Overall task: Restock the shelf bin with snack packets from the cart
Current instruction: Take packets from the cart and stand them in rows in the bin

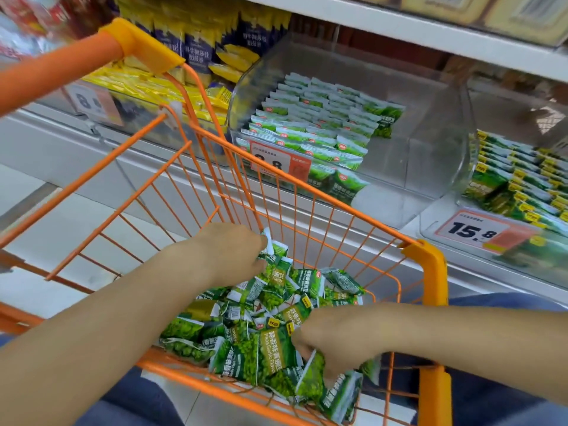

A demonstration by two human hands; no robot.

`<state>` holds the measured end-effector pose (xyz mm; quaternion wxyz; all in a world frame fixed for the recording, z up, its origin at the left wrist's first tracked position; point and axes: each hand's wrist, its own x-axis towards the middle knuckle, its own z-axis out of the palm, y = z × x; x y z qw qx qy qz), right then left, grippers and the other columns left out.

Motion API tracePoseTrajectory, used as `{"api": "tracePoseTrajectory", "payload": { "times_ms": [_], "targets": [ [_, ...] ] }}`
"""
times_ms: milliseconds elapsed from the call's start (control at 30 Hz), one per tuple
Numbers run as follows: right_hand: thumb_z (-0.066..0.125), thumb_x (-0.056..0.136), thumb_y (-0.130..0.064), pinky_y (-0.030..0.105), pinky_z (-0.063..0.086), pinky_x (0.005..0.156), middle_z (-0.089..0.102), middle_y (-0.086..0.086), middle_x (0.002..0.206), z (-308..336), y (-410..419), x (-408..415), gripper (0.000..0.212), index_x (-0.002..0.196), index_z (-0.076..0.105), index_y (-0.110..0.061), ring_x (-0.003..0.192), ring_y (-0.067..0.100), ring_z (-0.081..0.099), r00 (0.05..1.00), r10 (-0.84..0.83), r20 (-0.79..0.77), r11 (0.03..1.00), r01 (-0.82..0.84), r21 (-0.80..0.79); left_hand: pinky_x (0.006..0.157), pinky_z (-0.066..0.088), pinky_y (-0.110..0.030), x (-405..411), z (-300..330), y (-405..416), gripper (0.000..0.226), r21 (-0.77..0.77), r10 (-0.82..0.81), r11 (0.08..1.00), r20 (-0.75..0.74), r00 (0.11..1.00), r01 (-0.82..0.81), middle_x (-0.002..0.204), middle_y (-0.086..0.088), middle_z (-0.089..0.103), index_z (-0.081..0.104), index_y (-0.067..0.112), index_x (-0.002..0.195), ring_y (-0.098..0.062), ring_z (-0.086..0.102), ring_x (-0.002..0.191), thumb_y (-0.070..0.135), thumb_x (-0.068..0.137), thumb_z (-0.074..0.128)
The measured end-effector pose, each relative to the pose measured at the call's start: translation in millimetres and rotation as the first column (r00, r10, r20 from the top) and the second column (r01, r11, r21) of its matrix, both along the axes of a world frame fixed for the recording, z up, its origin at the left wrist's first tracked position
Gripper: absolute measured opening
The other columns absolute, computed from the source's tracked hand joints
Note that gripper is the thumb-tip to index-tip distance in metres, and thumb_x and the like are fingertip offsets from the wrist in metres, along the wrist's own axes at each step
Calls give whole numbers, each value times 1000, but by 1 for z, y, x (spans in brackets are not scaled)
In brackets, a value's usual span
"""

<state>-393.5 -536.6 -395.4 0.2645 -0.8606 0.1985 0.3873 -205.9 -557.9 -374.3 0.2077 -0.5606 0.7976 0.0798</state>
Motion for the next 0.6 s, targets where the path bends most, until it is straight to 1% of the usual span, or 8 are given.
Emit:
{"api": "tracePoseTrajectory", "payload": {
  "times_ms": [100, 133, 200, 233, 300, 367, 467, 600],
  "targets": [
    [75, 80, -31, 26, 33, 56, 46, -8, 77, 26, -24, -4, 27, 91, 52, -21, 71, 11, 44, 906, -306, 292, 938, 340, -72, 62, 39, -29, 11, 6, -2, 40, -242, -4, 970, 63, 998, 20, 100, -2, 66, 51, 19, 124, -24, 63, 93, 43, 102, 30],
    [77, 78, -30, 26, 37, 58, 48, -10, 73, 33, -34, -8, 29, 81, 49, -22, 69, 7, 49, 804, -440, 399, 872, 489, -24, 61, 39, -28, 13, 11, -3, 39, -266, 66, 962, 3, 998, -63, 98, 0, 66, 54, 19, 121, -23, 63, 91, 44, 102, 30],
    [78, 77, -18, 27, 51, 58, 48, -9, 61, 43, -48, -16, 35, 72, 44, -17, 65, 10, 64, 391, -757, 523, 604, 725, 332, 62, 45, -29, 19, 18, -6, 47, -114, 219, 955, -353, 910, -274, 93, 5, 67, 58, 23, 117, -16, 64, 85, 56, 99, 29],
    [77, 75, -11, 24, 54, 57, 46, -3, 57, 46, -51, -21, 35, 71, 42, -13, 62, 12, 67, 173, -864, 472, 441, 714, 544, 66, 50, -30, 20, 23, -6, 51, 75, 320, 938, -559, 765, -338, 93, 9, 67, 59, 25, 117, -11, 65, 82, 61, 95, 29],
    [75, 67, -11, 19, 56, 56, 51, 14, 68, 53, -50, -24, 33, 85, 49, -6, 63, 12, 70, -81, -958, 276, 179, 584, 792, 71, 56, -23, 11, 38, 0, 42, 421, 519, 850, -773, 365, -317, 97, 16, 62, 56, 30, 111, -1, 67, 79, 60, 92, 35],
    [72, 61, -13, 18, 57, 60, 65, 12, 76, 56, -45, -24, 39, 94, 53, -4, 67, 13, 72, -164, -976, 142, 44, 492, 870, 68, 56, -19, 0, 39, 4, 34, 504, 551, 828, -812, 192, -247, 96, 8, 62, 59, 23, 103, -6, 68, 83, 51, 89, 49],
    [70, 63, -12, 18, 58, 61, 71, 6, 74, 60, -41, -24, 30, 85, 52, -5, 69, 14, 72, -221, -973, 71, -24, 400, 916, 72, 59, -28, -11, 41, 5, 39, 500, 532, 838, -837, 125, -217, 102, -11, 70, 60, 4, 109, -18, 72, 86, 34, 83, 64],
    [75, 69, -17, 18, 56, 63, 66, 11, 92, 65, -43, -28, 41, 100, 52, -6, 75, 8, 70, -211, -938, 273, 121, 540, 833, 51, 52, -18, -14, 53, 1, 18, 459, 488, 844, -872, 41, -279, 74, -8, 72, 65, 2, 90, -11, 69, 61, 19, 83, 69]
  ]
}}
